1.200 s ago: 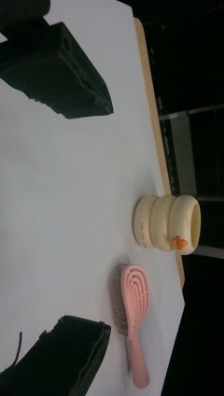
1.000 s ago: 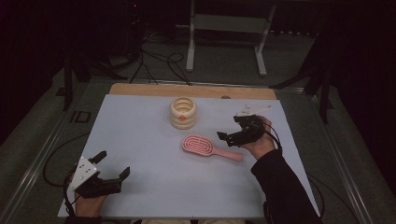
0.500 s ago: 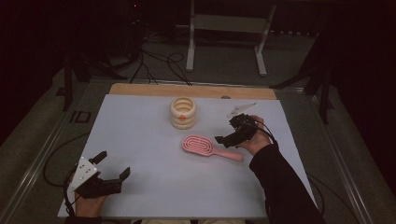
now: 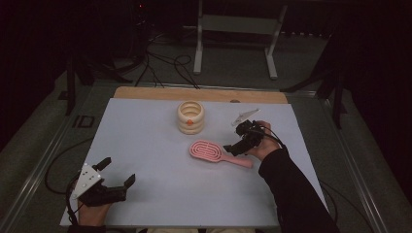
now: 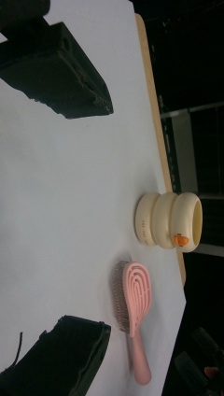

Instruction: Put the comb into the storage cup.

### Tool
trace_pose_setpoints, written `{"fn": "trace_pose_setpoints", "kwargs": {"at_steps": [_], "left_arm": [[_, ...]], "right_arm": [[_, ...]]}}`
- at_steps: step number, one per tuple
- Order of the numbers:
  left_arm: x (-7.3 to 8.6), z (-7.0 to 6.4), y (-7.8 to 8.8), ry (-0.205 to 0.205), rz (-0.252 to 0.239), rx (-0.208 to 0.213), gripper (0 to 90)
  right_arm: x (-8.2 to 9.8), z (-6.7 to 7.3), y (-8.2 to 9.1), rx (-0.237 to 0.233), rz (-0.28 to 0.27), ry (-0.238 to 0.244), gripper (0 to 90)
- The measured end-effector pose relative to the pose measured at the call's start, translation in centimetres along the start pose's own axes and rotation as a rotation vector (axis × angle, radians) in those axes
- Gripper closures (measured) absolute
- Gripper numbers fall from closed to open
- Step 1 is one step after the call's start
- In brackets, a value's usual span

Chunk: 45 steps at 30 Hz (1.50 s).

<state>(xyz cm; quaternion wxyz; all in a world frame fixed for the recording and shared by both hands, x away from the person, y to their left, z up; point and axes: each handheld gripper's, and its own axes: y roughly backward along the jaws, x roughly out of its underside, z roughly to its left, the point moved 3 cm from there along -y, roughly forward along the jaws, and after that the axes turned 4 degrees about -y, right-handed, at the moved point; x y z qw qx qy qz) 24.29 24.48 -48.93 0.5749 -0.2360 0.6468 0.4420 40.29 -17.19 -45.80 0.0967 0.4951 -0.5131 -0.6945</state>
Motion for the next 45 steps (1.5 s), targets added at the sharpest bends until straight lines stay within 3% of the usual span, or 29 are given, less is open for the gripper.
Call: {"fn": "trace_pose_setpoints", "kwargs": {"at_steps": [6,11,20,30,45], "left_arm": [[0.0,0.0,0.0,0.001,0.0,0.0,0.3],[0.0,0.0,0.0,-0.001,0.001,0.0,0.3],[0.0,0.0,0.0,0.001,0.0,0.0,0.3],[0.1,-0.1,-0.1,0.0,0.002,0.001,0.3],[0.1,0.0,0.0,0.005,0.005,-0.006,0.3]], "right_arm": [[0.4,0.0,-1.0,0.007,0.067,0.044,7.8],[0.4,0.1,-1.4,0.015,0.088,0.054,8.0],[0.7,0.6,-2.8,-0.01,0.166,0.088,8.0],[0.9,1.1,-3.8,-0.02,0.213,0.124,8.0],[1.2,1.5,-5.1,-0.056,0.278,0.139,8.7]]}}
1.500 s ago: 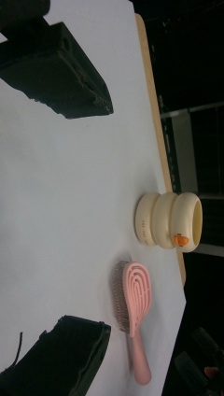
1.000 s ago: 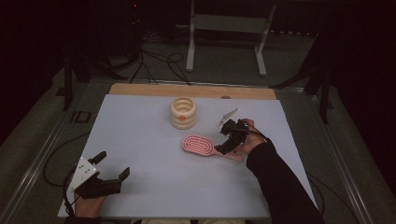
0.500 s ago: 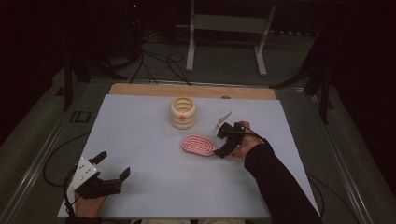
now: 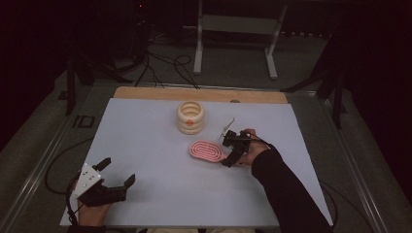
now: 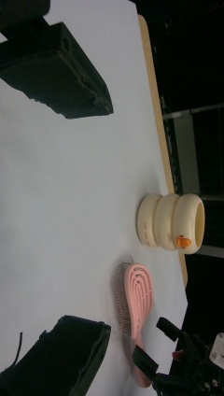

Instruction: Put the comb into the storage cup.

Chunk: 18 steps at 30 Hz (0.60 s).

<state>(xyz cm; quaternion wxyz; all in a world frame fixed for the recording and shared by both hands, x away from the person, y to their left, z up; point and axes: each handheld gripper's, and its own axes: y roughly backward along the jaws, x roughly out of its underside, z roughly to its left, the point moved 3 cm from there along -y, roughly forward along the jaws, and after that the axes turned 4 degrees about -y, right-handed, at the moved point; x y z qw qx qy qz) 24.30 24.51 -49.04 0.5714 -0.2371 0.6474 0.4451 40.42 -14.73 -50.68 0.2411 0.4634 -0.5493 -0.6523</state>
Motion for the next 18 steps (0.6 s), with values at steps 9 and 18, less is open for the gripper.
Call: {"fn": "trace_pose_setpoints", "kwargs": {"at_steps": [9,18], "left_arm": [[0.0,0.0,0.0,0.002,0.005,-0.004,0.3],[0.1,0.1,0.0,0.002,0.007,-0.007,0.3]], "right_arm": [[0.0,0.2,-1.3,-0.016,0.076,0.009,13.6],[-0.4,0.3,-1.8,0.001,0.091,0.038,25.9]]}}
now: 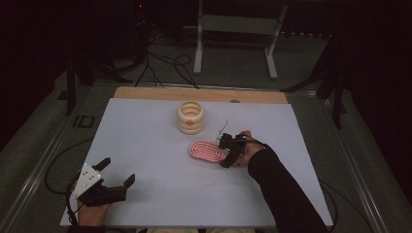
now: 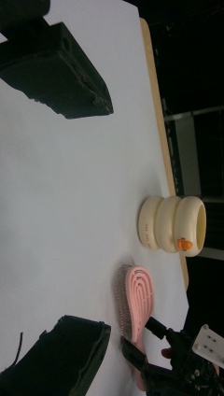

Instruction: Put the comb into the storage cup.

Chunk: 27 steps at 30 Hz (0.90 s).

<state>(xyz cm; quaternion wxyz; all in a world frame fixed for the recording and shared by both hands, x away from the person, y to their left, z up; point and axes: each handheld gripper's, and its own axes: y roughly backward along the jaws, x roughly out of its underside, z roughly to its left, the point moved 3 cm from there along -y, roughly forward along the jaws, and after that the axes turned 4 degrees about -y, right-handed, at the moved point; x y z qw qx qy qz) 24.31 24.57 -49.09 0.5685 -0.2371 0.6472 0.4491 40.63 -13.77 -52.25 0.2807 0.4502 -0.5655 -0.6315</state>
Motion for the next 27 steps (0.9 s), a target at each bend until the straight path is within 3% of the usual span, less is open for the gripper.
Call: {"fn": "trace_pose_setpoints", "kwargs": {"at_steps": [3,4,11,27], "left_arm": [[0.0,0.02,0.01,0.0,0.0,-0.001,0.3],[0.0,0.04,0.03,0.0,-0.001,-0.001,0.3],[0.0,-0.03,0.0,0.0,0.0,0.0,0.3],[0.02,-0.03,0.0,0.003,0.0,0.001,0.3]], "right_arm": [[-0.03,0.14,-0.12,-0.005,0.008,0.0,27.6],[-0.06,0.19,-0.14,-0.019,0.016,0.013,33.8],[-0.27,0.64,0.0,-0.057,0.032,0.028,48.4],[-0.52,0.65,0.06,-0.074,0.053,0.021,59.7]]}}
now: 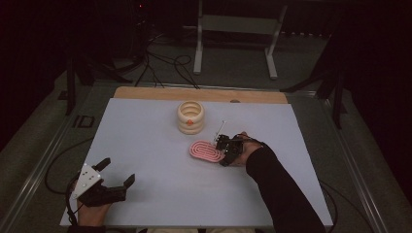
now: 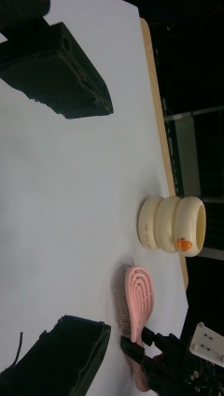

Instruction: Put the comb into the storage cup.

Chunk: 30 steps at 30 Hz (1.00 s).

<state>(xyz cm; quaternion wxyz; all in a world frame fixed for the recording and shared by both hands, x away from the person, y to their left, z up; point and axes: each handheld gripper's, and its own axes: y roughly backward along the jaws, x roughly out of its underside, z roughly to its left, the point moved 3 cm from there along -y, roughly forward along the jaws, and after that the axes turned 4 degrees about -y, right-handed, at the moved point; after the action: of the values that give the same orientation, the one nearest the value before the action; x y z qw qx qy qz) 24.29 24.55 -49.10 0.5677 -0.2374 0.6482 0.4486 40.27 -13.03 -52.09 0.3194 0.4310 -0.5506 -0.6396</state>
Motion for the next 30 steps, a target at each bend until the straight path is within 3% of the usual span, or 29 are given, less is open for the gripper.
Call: {"fn": "trace_pose_setpoints", "kwargs": {"at_steps": [9,16,27,30], "left_arm": [[0.0,-0.13,-0.1,-0.004,0.002,0.004,0.3],[0.02,-0.09,-0.07,-0.002,0.003,0.003,0.3],[0.06,-0.04,-0.06,0.0,0.003,-0.001,0.3],[0.06,-0.02,-0.04,0.0,0.004,-0.001,0.3]], "right_arm": [[-0.02,0.33,0.03,-0.003,0.02,0.002,65.4],[-0.29,0.52,0.01,0.017,0.05,-0.029,67.4],[0.02,0.51,0.13,0.016,0.023,-0.042,69.0],[0.52,0.63,0.24,0.009,-0.017,-0.058,69.6]]}}
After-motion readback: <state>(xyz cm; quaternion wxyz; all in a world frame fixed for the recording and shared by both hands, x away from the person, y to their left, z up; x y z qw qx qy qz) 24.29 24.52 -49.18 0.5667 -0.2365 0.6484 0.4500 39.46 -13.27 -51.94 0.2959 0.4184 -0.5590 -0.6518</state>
